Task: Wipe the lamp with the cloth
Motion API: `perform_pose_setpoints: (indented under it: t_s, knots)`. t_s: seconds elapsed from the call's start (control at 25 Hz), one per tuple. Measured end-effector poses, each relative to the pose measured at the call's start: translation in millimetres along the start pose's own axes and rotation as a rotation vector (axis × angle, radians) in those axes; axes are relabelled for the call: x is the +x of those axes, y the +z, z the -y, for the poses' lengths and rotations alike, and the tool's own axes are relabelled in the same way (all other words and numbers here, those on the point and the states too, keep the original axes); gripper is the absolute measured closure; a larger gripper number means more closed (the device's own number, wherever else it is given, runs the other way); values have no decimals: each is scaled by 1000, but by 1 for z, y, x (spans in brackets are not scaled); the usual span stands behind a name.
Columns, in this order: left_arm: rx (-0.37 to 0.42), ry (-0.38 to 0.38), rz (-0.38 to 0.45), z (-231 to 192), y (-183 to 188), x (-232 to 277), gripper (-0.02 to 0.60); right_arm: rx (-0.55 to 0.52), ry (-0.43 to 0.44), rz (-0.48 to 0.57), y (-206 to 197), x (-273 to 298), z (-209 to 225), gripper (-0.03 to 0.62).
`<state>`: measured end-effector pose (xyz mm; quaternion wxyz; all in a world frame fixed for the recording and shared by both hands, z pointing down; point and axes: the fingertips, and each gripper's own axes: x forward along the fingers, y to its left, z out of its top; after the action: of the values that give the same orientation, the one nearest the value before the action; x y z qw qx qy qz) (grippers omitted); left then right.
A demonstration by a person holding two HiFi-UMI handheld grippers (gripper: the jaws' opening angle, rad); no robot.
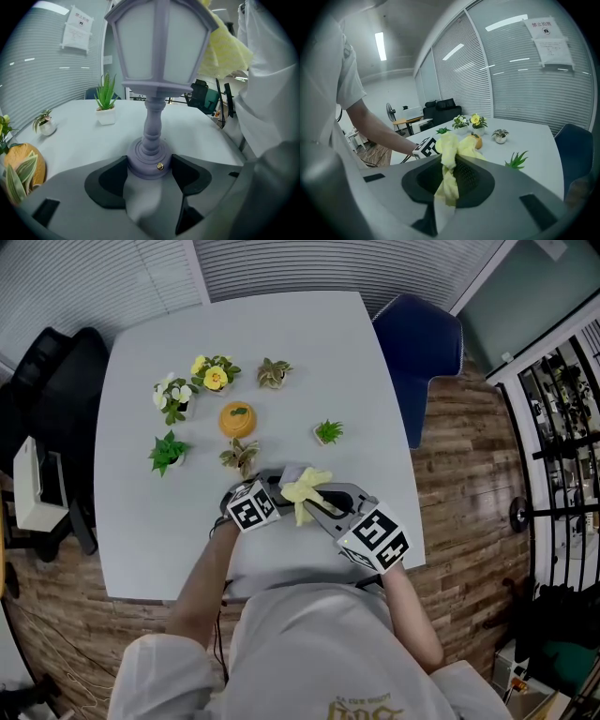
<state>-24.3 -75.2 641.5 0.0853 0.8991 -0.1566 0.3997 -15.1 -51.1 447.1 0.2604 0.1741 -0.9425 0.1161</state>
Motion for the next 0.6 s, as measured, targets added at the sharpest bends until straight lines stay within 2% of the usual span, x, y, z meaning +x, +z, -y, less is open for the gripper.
perform_pose_setpoints:
  t_s: [0.6]
  knots:
    - [0, 1, 0, 0, -1, 0, 278, 87, -46, -16, -18, -10, 25, 533]
